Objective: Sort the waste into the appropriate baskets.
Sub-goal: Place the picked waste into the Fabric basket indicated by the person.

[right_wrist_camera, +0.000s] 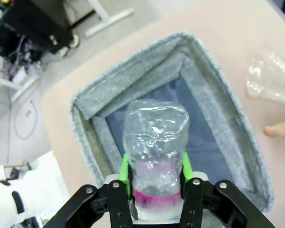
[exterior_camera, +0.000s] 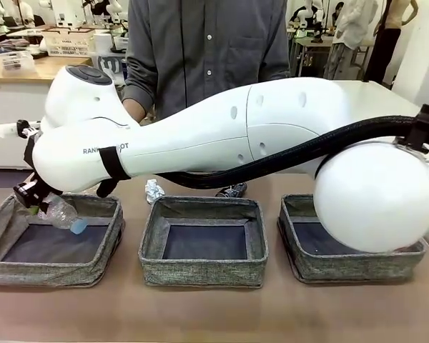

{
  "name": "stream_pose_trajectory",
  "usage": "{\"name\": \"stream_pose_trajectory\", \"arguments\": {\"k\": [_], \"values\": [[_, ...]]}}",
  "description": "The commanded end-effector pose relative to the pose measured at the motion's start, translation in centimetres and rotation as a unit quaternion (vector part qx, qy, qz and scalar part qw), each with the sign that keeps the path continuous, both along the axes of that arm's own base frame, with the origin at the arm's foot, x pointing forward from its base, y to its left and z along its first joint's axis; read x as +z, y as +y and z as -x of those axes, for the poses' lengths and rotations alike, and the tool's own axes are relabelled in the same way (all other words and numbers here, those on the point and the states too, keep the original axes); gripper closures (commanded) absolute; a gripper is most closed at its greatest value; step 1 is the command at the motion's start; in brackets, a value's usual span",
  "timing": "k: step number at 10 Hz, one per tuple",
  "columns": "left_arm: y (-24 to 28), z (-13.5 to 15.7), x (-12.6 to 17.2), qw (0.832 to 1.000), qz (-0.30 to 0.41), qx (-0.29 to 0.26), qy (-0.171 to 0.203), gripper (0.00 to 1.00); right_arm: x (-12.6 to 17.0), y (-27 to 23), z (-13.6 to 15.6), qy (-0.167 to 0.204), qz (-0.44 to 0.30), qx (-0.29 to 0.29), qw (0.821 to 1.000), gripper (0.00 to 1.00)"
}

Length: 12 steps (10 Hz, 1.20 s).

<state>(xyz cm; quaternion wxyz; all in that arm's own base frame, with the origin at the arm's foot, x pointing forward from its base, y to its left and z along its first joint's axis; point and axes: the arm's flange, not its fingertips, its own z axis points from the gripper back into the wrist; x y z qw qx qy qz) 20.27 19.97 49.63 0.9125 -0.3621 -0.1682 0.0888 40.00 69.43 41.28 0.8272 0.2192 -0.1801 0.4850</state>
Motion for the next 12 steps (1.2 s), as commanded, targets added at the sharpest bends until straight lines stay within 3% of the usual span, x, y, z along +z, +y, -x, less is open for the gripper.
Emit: {"name": "stream_pose_trajectory", "arguments": {"k": [1,7,9,10,12], "values": [[-0.3,0.0,0.1,1.000,-0.002,0.007,0.004,0.00,0.5,-0.3,0.0,-0.008,-0.005,0.011,1.000,0.00],[-0.3,0.0,0.1,1.000,-0.002,0.007,0.004,0.00,0.5,-1.0,-0.2,-0.007,0.004,-0.005,1.000,0.00],[-0.3,0.0,0.1,1.000,-0.002,0.007,0.004,0.00,1.7,-2.5,-0.2,0.002,0.016,-0.033,0.999,0.00],[-0.3,0.0,0.1,1.000,-0.002,0.007,0.004,0.00,3.8,-6.3,0.1,0.007,0.052,-0.052,0.997,0.00],[-0.3,0.0,0.1,1.000,-0.002,0.007,0.004,0.00,7.9,-16.7,3.3,0.069,0.069,-0.098,0.990,0.00]]}}
